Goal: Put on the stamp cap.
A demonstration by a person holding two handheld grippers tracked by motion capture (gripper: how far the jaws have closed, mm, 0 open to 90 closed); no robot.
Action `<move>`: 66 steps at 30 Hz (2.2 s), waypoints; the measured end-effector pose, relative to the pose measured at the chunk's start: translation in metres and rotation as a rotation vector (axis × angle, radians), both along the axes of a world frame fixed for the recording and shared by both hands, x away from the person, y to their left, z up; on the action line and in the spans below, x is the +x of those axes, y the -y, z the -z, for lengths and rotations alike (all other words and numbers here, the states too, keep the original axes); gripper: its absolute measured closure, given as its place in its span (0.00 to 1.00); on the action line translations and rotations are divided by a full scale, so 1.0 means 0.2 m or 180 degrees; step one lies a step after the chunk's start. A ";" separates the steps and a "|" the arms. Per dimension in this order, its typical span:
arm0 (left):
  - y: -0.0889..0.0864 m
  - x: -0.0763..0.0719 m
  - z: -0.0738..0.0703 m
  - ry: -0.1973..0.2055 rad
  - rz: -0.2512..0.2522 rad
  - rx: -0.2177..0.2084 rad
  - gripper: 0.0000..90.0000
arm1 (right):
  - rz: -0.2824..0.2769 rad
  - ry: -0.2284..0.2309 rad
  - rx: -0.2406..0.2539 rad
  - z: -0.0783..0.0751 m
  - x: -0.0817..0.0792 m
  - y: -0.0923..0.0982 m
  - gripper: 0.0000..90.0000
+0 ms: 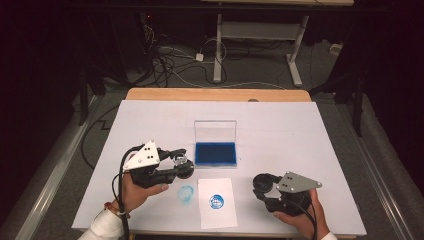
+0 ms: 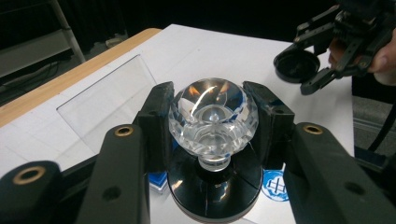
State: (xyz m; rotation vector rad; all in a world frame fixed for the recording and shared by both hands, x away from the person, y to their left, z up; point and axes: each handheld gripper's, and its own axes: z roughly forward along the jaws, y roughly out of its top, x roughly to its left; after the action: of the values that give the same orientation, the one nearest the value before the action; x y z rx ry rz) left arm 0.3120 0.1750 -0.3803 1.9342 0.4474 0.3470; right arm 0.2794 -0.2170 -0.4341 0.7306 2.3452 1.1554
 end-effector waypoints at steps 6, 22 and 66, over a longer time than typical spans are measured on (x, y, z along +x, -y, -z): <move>0.02 0.00 -0.02 -0.0004 0.0031 -0.0062 0.60 | -0.0135 -0.0019 0.0044 -0.01 0.02 -0.08 0.44; 0.05 -0.01 -0.01 -0.0008 0.0059 -0.0047 0.60 | -0.0422 -0.0046 -0.0006 -0.01 0.06 -0.29 0.44; 0.25 0.00 0.03 -0.0080 0.0408 -0.0307 0.60 | -0.0745 -0.0049 0.0346 -0.03 0.08 -0.60 0.44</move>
State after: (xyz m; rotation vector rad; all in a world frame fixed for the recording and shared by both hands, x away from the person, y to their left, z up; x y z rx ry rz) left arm 0.3117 0.1240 -0.3863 1.8643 0.3480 0.2146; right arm 0.2960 -0.0965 -0.4284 0.5113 2.4460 1.3891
